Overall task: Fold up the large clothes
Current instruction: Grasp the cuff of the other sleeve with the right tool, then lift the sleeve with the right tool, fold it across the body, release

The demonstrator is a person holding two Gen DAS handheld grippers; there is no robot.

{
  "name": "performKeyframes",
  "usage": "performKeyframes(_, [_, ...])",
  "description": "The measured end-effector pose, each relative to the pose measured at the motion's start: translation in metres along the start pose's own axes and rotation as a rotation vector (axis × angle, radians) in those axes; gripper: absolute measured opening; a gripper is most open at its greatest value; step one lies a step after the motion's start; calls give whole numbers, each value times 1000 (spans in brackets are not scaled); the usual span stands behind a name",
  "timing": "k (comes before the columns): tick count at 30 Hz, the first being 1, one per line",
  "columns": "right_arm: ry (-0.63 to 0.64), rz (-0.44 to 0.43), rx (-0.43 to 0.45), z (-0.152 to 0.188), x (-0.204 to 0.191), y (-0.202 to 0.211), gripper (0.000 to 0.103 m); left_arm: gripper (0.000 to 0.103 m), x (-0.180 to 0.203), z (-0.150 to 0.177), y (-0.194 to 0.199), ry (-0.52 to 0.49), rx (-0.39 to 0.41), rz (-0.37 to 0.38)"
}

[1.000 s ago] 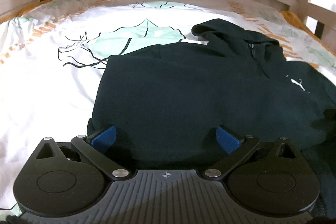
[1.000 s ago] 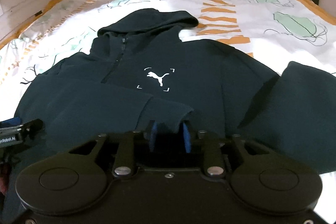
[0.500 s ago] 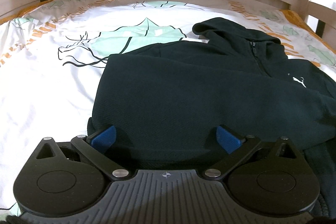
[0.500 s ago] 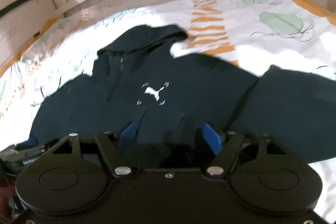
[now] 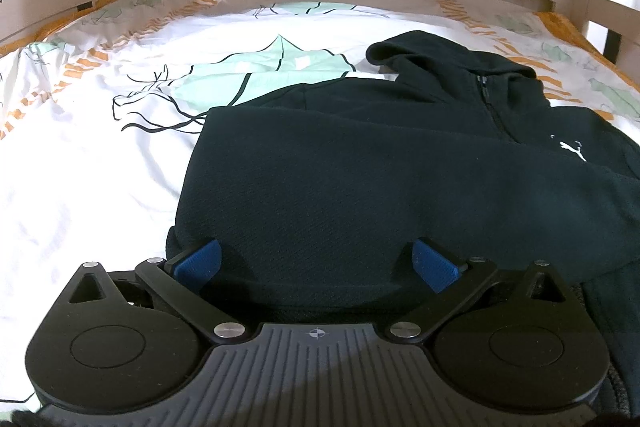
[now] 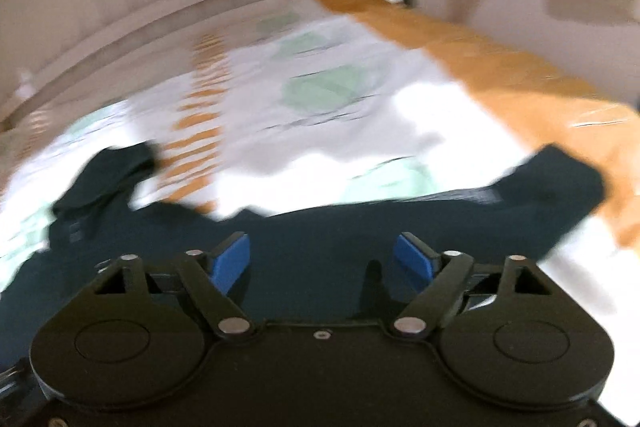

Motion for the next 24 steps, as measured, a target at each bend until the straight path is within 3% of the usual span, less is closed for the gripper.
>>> performKeyframes(8, [-179, 204, -23, -6, 74, -17, 88, 103, 0, 0, 0, 4, 0, 3])
performKeyframes(17, [-370, 188, -70, 8, 119, -48, 88, 103, -1, 1, 0, 7, 2, 3])
performKeyframes(19, [-384, 174, -44, 9, 122, -47, 65, 103, -1, 1, 0, 8, 2, 4])
performKeyframes(20, [-391, 165, -36, 9, 123, -44, 47, 103, -1, 1, 0, 9, 2, 4])
performKeyframes(22, [-408, 146, -11, 8, 123, -38, 36, 103, -1, 1, 0, 12, 0, 8])
performKeyframes(23, [-414, 127, 6, 7, 122, -34, 22, 103, -1, 0, 0, 13, -2, 10])
performKeyframes(24, [-417, 104, 22, 5, 120, -30, 19, 103, -2, -1, 1, 14, -6, 13])
Point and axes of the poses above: each gripper's, at about its wrist camera, not at the fingertips, and y roughly against the way its jaws point, x to its right, z to its underside, the point moved 1 cm from there along -y, roughly the way its jaws point, and after that the axes turned 2 degrees about -x, right-handed, at the moved point
